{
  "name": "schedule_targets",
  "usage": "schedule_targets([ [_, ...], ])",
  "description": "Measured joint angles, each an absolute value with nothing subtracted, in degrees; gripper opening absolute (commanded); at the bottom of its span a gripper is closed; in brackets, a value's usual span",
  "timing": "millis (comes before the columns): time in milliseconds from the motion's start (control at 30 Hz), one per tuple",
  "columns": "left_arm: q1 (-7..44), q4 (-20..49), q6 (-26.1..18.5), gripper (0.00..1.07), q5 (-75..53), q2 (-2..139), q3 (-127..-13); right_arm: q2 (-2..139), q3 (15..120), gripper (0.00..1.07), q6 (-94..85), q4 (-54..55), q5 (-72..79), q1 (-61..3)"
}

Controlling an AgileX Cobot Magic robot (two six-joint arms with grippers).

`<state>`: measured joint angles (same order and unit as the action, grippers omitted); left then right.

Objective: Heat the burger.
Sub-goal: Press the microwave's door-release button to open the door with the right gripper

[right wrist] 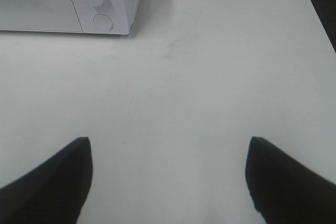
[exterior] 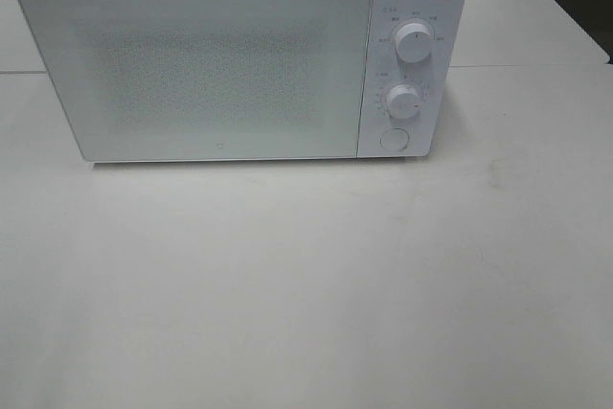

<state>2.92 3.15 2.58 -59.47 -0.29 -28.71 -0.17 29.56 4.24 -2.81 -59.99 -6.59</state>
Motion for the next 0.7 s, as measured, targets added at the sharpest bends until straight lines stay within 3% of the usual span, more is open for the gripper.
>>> schedule_targets([
  [700, 2.92, 3.15, 2.58, 1.01, -59.47, -0.29, -28.71, -0.11, 30.19, 0.76, 4.24, -2.81, -59.82, -6.59],
])
